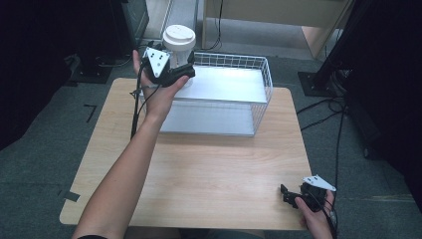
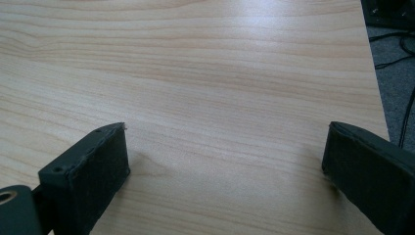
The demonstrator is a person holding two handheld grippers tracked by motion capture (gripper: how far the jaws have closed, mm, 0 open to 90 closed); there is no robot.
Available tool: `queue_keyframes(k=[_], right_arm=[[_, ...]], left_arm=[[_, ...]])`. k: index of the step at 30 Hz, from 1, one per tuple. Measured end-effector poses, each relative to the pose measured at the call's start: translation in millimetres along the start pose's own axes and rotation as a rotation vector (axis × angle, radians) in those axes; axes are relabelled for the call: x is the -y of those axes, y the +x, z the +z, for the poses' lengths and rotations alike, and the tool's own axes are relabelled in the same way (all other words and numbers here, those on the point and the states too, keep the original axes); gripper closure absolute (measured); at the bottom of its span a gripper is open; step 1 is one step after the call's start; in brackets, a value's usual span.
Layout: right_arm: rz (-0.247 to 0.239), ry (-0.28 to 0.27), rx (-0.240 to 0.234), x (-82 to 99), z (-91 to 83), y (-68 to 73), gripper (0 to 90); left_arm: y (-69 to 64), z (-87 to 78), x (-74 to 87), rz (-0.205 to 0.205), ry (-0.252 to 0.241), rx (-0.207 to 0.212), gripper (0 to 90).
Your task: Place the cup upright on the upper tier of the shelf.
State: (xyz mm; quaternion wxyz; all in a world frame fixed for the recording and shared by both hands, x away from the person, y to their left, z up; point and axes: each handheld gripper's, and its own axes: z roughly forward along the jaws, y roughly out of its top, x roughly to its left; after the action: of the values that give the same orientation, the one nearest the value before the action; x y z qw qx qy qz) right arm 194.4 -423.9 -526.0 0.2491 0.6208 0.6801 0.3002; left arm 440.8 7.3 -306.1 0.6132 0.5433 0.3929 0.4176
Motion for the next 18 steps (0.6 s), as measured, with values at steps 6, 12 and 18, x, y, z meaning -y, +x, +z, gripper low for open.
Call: queue_keyframes(k=[6, 12, 18], right_arm=[[0.002, 0.003, 0.0, 0.0, -0.1, 0.3, 3.3], [0.0, 0.004, 0.001, 0.0, 0.0, 0.5, 3.3], [0.0, 0.004, 0.002, 0.0, 0.0, 0.6, 3.3]], left_arm=[[0.3, -20.6, 9.3, 0.009, 0.005, 0.036, 0.0], [-0.9, -39.4, 18.5, 0.014, 0.012, 0.059, 0.0], [-5.7, -62.8, 29.2, 0.027, 0.01, 0.079, 0.0]])
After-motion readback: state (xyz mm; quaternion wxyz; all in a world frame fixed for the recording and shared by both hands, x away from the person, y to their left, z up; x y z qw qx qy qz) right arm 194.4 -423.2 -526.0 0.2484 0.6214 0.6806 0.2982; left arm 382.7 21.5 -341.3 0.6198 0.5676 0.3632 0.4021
